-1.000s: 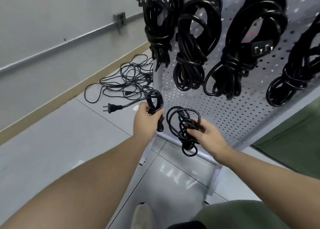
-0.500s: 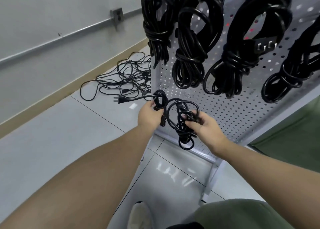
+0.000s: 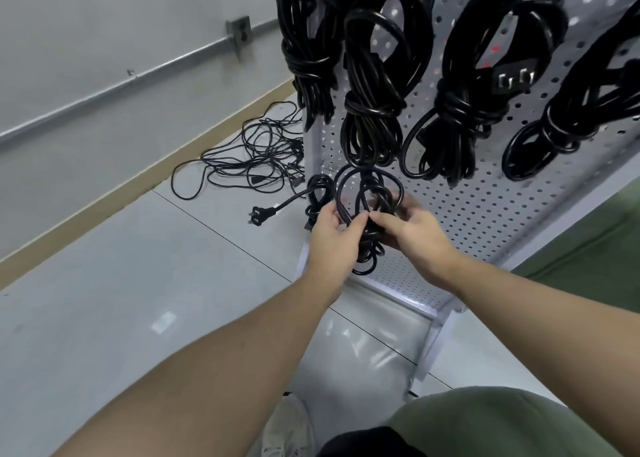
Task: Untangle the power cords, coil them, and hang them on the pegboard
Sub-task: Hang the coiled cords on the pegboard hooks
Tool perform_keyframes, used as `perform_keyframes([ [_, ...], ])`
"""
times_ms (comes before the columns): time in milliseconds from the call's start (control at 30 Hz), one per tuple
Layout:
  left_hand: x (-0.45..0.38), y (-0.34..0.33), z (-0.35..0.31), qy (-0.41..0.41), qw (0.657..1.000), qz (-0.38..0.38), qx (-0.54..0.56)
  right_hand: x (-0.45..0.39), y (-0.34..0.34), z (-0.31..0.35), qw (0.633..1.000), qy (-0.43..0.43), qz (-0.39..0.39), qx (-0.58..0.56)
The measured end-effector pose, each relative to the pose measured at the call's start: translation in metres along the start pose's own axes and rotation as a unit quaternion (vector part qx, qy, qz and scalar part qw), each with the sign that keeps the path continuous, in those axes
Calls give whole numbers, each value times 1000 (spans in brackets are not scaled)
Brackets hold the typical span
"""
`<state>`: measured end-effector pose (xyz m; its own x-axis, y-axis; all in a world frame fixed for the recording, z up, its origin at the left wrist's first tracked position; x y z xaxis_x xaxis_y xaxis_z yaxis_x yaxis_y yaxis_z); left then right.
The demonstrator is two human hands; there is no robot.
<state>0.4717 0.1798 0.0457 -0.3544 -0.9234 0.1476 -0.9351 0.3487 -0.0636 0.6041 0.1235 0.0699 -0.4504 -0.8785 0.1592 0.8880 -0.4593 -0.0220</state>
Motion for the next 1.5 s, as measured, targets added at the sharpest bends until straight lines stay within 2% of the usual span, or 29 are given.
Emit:
perform_keyframes([
  [100, -5, 0, -1, 0, 1000, -22, 17, -3, 3, 6, 998, 22, -8, 58],
  [300, -14, 5, 11, 4, 997, -63, 42, -15, -2, 4, 996, 41, -17, 77],
  [533, -17, 1, 27, 27, 996, -33, 75, -19, 2, -10, 996, 23, -3, 85],
  [767, -24, -2, 23, 22, 993, 1, 112, -17, -2, -1, 994, 63, -26, 84],
  [1067, -16, 12, 43, 31, 996, -11, 89, -5, -13, -11, 994, 61, -2, 93],
  [1333, -31, -1, 37, 40, 997, -5, 67, -20, -1, -15, 992, 60, -43, 98],
  [1500, -44, -5, 50, 67, 998, 8, 14, -29, 5, -27, 979, 6, -45, 200],
])
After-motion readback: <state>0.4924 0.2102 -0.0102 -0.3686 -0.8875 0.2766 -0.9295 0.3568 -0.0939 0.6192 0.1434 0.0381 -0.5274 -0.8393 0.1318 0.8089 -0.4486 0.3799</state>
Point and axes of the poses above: each hand's wrist, its own x-axis away from the middle knuckle, its own y-axis out of the back of the hand, z = x × y, the point moved 10 cm from there along -x, towards the middle knuckle, and after that the axes turned 4 degrees about -x, right-handed, at the moved point
